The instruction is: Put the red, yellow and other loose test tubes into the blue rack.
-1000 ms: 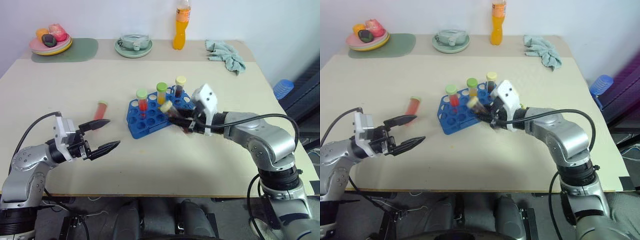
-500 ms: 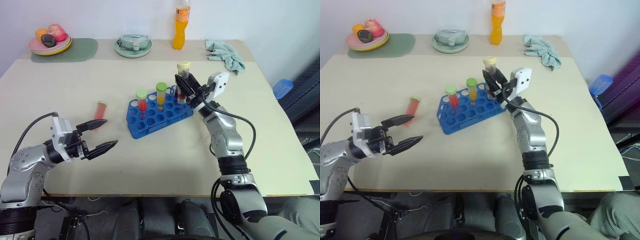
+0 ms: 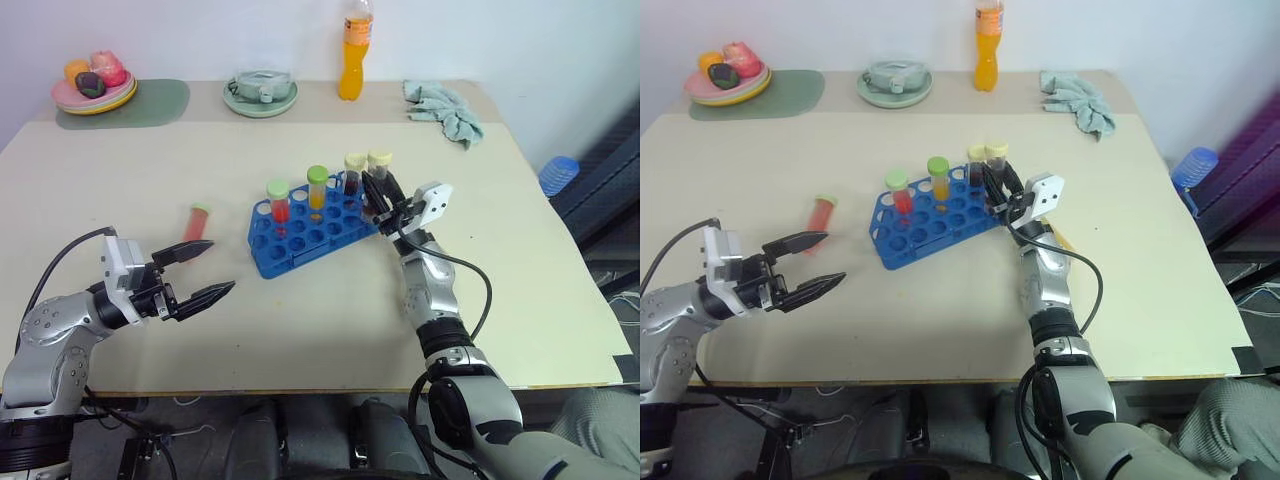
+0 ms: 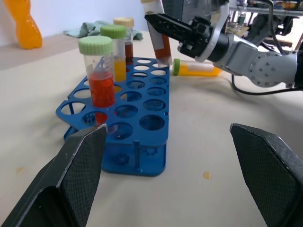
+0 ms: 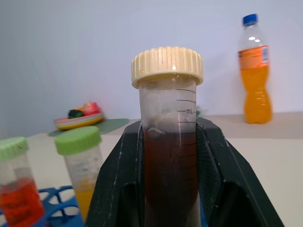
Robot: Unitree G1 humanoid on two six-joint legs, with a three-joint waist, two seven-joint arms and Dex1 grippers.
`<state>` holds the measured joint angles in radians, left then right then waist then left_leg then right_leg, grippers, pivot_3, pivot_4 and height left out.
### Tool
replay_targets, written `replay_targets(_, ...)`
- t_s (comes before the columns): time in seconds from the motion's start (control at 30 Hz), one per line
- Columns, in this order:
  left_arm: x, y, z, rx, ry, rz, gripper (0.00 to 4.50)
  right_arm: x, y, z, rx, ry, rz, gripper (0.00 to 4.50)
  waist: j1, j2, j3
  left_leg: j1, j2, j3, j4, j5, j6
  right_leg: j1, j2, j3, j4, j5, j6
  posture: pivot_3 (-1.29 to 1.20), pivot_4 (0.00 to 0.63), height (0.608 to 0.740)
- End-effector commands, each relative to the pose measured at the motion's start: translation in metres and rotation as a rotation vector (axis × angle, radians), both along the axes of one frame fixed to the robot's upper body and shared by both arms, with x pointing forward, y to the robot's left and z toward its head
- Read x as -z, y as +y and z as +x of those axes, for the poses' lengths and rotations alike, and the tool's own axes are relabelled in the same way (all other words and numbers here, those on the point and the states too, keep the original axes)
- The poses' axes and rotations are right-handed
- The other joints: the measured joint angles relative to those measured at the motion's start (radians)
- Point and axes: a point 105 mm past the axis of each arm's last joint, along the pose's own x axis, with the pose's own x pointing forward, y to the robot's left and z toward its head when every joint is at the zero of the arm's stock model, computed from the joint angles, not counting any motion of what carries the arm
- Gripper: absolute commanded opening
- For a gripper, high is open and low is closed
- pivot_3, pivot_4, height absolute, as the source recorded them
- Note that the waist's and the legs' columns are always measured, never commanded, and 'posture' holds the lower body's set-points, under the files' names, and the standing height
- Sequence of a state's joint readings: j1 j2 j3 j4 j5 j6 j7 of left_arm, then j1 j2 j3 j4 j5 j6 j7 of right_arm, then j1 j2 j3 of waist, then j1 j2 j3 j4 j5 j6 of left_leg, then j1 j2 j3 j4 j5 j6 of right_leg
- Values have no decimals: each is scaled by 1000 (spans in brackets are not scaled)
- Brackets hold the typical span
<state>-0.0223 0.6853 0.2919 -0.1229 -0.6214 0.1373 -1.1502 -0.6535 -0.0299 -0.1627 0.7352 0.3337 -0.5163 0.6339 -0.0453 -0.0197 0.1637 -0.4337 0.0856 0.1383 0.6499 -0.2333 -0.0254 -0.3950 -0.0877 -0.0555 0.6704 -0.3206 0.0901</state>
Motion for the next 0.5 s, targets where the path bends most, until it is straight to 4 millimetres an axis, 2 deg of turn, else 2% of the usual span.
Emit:
replay_targets(0.03, -11, 1, -1, -3, -54, 1, 4262, 14, -8, 4, 46, 41, -13, 795, -1, 0, 0, 2, 0, 0, -1, 0, 0, 2, 0, 0, 0, 0, 0, 0, 150, 740)
replay_targets(0.23, -13, -1, 1, 4, -55, -2, 4262, 28, -8, 6, 65, 82, -3, 795, 0, 0, 0, 7, 0, -1, -2, 0, 0, 7, 0, 1, -1, 0, 0, 0, 150, 740)
replay_targets(0.5, -14, 0, 2, 0, -56, -4, 4262, 30, -1, 8, 60, 91, 18, 795, 0, 0, -1, 8, 0, -1, -2, 0, 0, 7, 0, 1, -1, 0, 0, 0, 150, 740)
